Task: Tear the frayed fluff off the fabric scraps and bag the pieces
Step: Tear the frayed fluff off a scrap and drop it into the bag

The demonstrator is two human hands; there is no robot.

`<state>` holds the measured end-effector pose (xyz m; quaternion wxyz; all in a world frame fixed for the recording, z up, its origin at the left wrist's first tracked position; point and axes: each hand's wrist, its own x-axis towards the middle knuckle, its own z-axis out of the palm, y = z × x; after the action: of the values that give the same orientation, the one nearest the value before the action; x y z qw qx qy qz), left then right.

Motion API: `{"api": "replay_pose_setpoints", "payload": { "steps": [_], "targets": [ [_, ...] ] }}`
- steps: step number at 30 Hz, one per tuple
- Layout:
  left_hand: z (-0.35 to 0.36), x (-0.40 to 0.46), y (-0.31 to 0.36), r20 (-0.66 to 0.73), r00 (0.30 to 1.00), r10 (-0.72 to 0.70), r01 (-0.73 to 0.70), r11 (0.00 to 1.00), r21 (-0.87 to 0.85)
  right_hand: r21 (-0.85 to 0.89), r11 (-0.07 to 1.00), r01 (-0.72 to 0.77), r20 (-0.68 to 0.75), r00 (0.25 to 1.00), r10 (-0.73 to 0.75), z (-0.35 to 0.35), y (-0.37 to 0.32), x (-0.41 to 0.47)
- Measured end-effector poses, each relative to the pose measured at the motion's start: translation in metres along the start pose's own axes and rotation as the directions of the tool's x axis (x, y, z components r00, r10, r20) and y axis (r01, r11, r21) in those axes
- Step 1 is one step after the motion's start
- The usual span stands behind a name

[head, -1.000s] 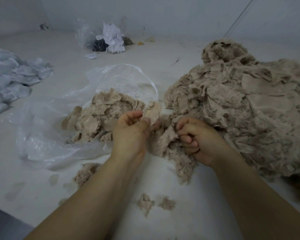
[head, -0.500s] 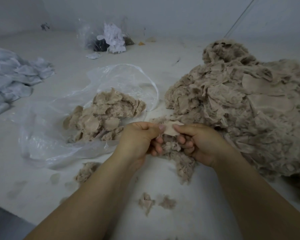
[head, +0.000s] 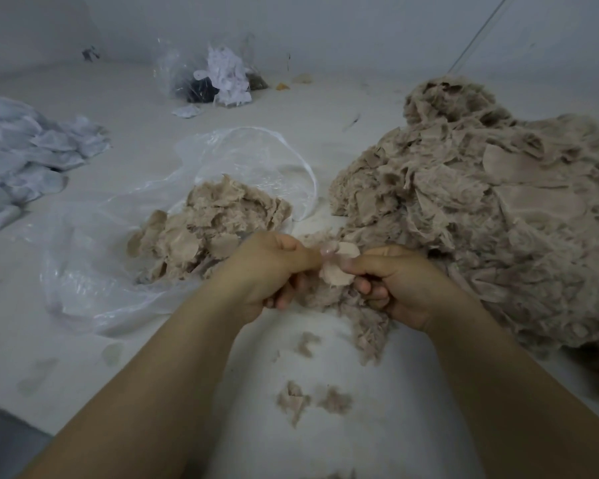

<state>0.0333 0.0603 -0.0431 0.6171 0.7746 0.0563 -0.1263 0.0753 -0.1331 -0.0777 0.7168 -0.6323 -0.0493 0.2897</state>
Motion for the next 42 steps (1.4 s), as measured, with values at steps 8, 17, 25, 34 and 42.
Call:
{"api": "replay_pose_setpoints", "payload": {
  "steps": [8,17,25,34,42],
  "targets": [
    [0.026,0.026,0.004,-0.258,0.966,0.008,-0.034,0.995,-0.095,-0.006,1.000,-0.005,0.031,1.000,0.005,0.001,-0.002,0.000],
    [0.010,0.019,0.000,-0.150,0.988,-0.039,0.013,0.986,-0.168,-0.003,1.000,0.009,0.046,0.999,-0.009,0.001,0.000,0.002],
    [-0.001,-0.001,-0.007,0.265,0.964,-0.031,0.030,1.000,0.005,0.040,0.999,-0.003,0.001,1.000,0.002,0.002,0.000,0.002],
    [0.007,-0.001,-0.009,0.161,0.987,-0.002,0.006,1.000,-0.024,-0.018,1.000,0.006,0.027,1.000,-0.006,0.003,0.000,0.000],
    [-0.016,-0.002,-0.009,0.179,0.984,0.005,0.000,1.000,-0.028,0.005,1.000,0.027,0.012,1.000,-0.027,0.001,0.000,0.000]
  ]
}}
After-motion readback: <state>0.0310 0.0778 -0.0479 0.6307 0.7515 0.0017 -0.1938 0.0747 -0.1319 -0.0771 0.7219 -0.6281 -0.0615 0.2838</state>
